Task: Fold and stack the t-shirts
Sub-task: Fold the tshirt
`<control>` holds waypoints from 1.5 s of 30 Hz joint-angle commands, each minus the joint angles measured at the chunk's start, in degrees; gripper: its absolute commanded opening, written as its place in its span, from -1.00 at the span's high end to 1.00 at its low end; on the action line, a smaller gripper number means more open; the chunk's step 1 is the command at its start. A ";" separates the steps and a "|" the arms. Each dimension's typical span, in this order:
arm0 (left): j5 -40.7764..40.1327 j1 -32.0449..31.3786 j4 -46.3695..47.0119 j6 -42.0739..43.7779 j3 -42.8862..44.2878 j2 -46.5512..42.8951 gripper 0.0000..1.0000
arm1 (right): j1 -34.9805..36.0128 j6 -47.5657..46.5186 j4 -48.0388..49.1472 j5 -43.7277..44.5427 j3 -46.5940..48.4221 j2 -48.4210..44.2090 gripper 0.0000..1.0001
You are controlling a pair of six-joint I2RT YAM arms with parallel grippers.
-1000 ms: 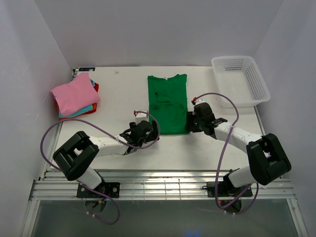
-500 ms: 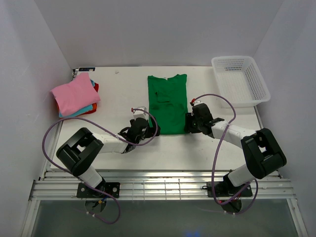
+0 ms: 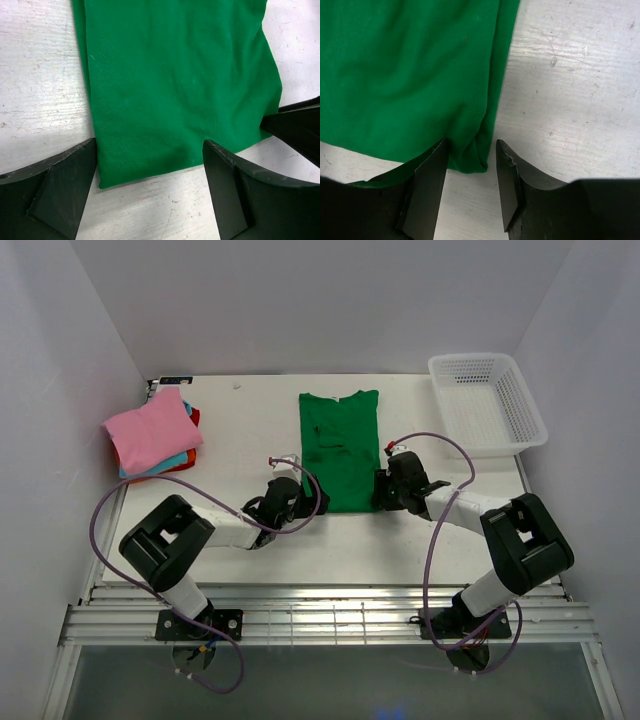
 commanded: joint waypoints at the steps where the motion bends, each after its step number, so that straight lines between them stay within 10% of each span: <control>1: 3.73 -0.10 -6.43 -0.50 -0.06 1.82 -0.89 | 0.10 0.85 0.75 0.40 -0.78 0.90 0.02; 12: -0.40 -0.10 -20.30 -1.55 2.84 -0.81 -0.58 | 0.10 1.20 0.66 0.23 -0.78 1.07 0.11; 28: 1.44 -0.72 -21.46 -1.20 2.85 3.32 0.98 | 0.19 1.02 0.66 -0.82 -1.31 1.34 0.84; 45: -7.52 -11.70 -33.41 -9.37 -2.25 -1.77 1.00 | 5.10 4.71 -7.86 2.78 -9.92 -14.12 0.84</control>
